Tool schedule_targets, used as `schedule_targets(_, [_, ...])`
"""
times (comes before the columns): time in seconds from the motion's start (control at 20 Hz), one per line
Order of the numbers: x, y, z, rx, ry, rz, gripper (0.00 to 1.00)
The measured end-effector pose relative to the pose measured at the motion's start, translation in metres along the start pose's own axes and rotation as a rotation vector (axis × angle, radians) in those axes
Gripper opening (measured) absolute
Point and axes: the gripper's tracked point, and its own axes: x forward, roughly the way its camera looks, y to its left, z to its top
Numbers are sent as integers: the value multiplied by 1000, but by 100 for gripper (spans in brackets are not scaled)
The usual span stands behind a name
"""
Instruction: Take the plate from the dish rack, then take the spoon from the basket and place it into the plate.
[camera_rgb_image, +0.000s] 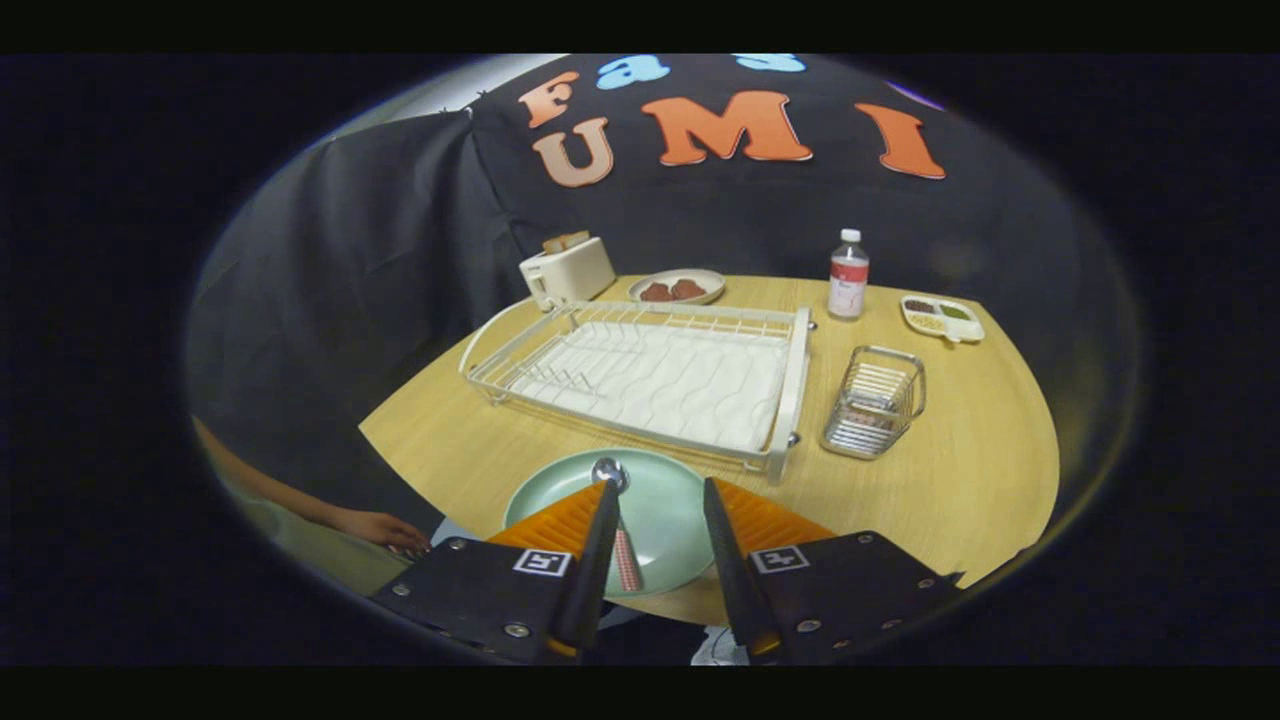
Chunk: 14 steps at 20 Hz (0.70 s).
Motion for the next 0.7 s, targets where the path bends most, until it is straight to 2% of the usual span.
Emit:
schedule_targets(0.1, [-13,-8,37,-1,-90,-32,57])
schedule_targets(0.35, [-52,-34,119,-3,-305,-131,84])
schedule_targets(0.45, [-66,-44,146,-5,-381,-174,89])
schedule_targets(0.7, [-99,-63,193,-4,-533,-247,93])
